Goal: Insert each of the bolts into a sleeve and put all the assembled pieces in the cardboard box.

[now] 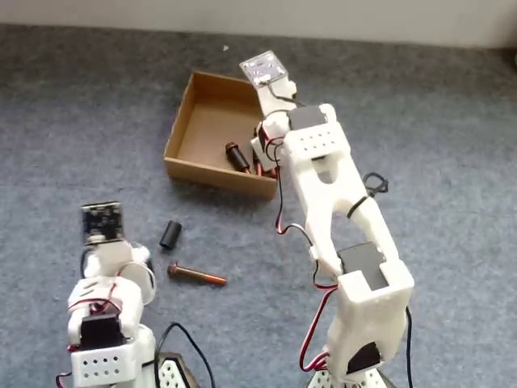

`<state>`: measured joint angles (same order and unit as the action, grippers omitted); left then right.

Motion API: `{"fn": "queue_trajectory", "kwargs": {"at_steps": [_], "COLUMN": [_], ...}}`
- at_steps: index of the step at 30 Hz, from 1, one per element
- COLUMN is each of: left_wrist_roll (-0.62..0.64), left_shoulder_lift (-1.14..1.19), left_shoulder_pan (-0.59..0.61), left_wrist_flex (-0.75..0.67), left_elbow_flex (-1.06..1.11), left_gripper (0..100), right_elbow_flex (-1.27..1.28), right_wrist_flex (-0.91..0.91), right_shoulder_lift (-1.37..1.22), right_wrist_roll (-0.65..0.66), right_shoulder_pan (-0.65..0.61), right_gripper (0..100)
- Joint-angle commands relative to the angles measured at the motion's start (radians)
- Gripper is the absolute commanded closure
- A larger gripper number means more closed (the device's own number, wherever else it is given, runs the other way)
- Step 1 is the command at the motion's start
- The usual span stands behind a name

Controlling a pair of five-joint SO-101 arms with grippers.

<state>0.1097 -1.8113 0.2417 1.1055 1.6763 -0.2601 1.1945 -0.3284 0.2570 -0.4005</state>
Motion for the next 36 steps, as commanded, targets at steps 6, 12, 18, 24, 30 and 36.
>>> {"fn": "queue_trajectory", "kwargs": {"at_steps": [6, 12, 18, 24, 30, 36], "left_wrist_roll": [-0.017, -0.017, -0.017, -0.017, -0.017, -0.017], "left_shoulder_lift": [-0.008, -0.008, -0.007, -0.007, -0.007, -0.007], "left_shoulder_pan": [0.259, 0.272, 0.271, 0.271, 0.271, 0.271], "left_wrist_flex": [-0.187, -0.192, -0.189, -0.189, -0.189, -0.189], "left_elbow_flex": [0.016, 0.018, 0.019, 0.019, 0.019, 0.019], "left_gripper": [99, 99, 99, 99, 99, 99], "right_elbow_flex": [-0.099, -0.093, -0.094, -0.064, -0.056, -0.053], "right_wrist_flex": [0.188, 0.196, 0.157, -0.007, -0.051, -0.05], "right_shoulder_lift": [0.016, 0.015, 0.007, -0.025, -0.139, -0.174], "right_wrist_roll": [-0.012, -0.178, -0.474, -0.755, -0.832, -0.859], "right_shoulder_pan": [-0.185, -0.352, -0.501, -0.547, -0.57, -0.575], "right_gripper": [91.9, 91.9, 91.9, 91.9, 91.8, 91.8]}}
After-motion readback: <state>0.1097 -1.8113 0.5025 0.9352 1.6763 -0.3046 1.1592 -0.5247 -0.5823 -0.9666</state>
